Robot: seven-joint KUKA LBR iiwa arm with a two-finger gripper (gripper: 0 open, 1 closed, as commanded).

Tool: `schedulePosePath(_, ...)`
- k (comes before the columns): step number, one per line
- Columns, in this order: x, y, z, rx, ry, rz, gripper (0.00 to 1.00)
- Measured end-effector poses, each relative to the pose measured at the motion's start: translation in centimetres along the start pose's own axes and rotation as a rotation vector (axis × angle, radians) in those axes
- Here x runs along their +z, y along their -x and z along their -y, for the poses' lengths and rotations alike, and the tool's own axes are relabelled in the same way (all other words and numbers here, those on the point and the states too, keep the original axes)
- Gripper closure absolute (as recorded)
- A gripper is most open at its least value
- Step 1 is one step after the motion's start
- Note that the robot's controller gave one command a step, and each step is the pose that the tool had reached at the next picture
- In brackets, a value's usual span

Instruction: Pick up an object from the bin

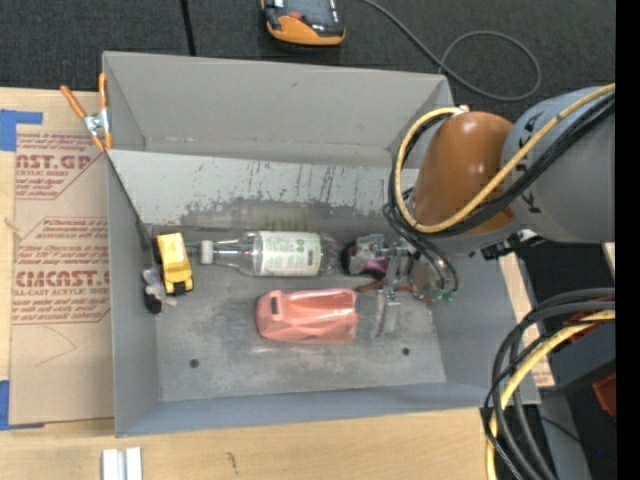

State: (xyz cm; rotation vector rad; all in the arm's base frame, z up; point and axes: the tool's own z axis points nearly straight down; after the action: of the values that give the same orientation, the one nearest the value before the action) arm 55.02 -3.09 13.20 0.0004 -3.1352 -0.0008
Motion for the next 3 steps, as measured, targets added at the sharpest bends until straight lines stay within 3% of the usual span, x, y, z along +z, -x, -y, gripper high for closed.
schedulePosePath(1, -0.4, 0.2, 0.0, 0.000, -0.001, 0.008, 0.00)
schedulePosePath(2, 1.7, -1.0, -2.3, 0.081, -0.001, 0.014, 0.00)
schedulePosePath(3, 5.7, -2.2, -5.1, 0.079, 0.000, 0.013, 0.00)
